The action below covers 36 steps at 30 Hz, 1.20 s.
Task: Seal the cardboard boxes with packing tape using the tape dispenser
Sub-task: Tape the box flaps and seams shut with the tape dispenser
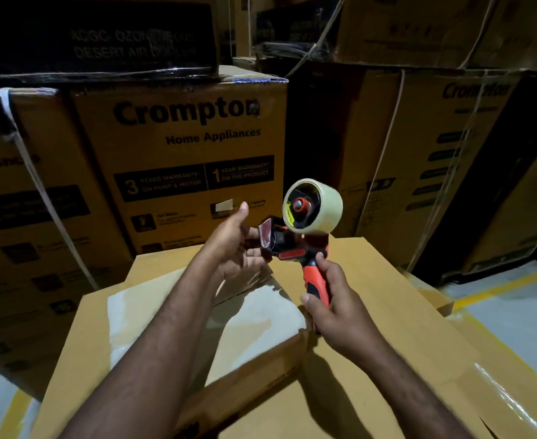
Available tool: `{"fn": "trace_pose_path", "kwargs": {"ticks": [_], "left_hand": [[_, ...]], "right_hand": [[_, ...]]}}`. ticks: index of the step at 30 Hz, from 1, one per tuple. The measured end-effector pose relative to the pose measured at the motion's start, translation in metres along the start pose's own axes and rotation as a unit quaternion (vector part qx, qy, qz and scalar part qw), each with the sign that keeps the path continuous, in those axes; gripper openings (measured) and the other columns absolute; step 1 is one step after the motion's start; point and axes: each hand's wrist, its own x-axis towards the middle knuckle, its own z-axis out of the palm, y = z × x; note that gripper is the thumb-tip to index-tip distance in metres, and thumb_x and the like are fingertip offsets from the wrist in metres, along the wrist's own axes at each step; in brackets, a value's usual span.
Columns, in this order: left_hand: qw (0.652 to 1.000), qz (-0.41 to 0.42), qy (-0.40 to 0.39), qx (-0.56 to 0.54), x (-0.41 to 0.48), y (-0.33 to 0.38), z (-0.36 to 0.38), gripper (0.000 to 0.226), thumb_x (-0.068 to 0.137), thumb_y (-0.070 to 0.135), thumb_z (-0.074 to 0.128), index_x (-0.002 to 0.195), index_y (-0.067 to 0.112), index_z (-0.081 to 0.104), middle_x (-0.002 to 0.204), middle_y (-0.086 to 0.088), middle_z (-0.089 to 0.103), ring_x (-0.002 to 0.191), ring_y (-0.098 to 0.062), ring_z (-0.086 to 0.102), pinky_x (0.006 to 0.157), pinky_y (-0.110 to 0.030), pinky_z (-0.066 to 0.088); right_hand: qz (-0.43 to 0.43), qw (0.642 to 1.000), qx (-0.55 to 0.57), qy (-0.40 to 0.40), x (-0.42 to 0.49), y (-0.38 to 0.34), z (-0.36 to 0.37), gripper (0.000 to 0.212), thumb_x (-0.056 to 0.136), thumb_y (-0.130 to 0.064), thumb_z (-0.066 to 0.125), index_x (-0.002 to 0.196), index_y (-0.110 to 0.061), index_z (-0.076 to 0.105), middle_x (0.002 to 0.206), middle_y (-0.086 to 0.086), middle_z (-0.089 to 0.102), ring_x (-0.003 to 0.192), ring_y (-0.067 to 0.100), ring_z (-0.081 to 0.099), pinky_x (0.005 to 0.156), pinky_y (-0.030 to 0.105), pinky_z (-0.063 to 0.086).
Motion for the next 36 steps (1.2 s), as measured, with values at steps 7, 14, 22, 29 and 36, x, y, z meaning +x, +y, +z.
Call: {"fn": "trace_pose_path", "kwargs": {"ticks": [7,14,22,29,36], "left_hand": [[0.976,-0.082,0.023,-0.201,0.017,0.012,-0.005,0.053,0.089,0.039,0.076,0.113,-0.006,0.06,0.104,-0.024,0.071,0.088,-0.036,0.074,0.075,-0.056,0.061],[0.993,-0.059,0.103,-0.031,0.044,0.021,-0.013,0.019,0.102,0.011,0.053,0.09,0.005,0.066,0.088,-0.014,0.072,0.08,-0.023,0.072,0.07,-0.043,0.062],[0.923,0.076,0.26,0.274,0.079,0.008,-0.032,0.015,0.095,0.003,0.063,0.082,0.001,0.071,0.08,-0.01,0.066,0.065,-0.019,0.053,0.052,-0.028,0.041],[0.864,0.059,0.326,0.379,0.093,-0.024,-0.033,0.021,0.093,0.02,0.068,0.073,0.015,0.07,0.076,-0.003,0.068,0.07,-0.023,0.065,0.06,-0.029,0.047],[0.853,0.039,0.328,0.403,0.1,-0.025,-0.039,0.016,0.093,0.021,0.067,0.078,0.016,0.07,0.078,-0.003,0.068,0.073,-0.022,0.065,0.058,-0.028,0.047]], "right_hand": [[-0.053,0.996,-0.058,0.036,0.011,-0.016,0.009,0.07,0.101,-0.027,0.058,0.156,-0.038,0.017,0.154,-0.007,0.038,0.135,0.014,0.044,0.097,0.023,0.042],[-0.06,0.995,-0.069,0.03,0.028,-0.019,0.017,0.071,0.101,-0.026,0.058,0.157,-0.035,0.017,0.158,-0.006,0.034,0.141,0.017,0.04,0.104,0.028,0.042],[-0.025,0.993,-0.108,0.035,0.047,-0.013,0.036,0.069,0.101,-0.024,0.057,0.157,-0.037,0.018,0.154,-0.006,0.039,0.138,0.018,0.043,0.102,0.03,0.045],[0.028,0.993,-0.112,0.039,0.04,-0.003,0.054,0.067,0.101,-0.022,0.057,0.156,-0.037,0.021,0.152,-0.005,0.043,0.134,0.019,0.048,0.102,0.033,0.047],[0.055,0.989,-0.132,0.022,0.048,-0.007,0.056,0.066,0.102,-0.021,0.054,0.155,-0.037,0.019,0.149,-0.003,0.047,0.131,0.02,0.05,0.101,0.036,0.048]]}}
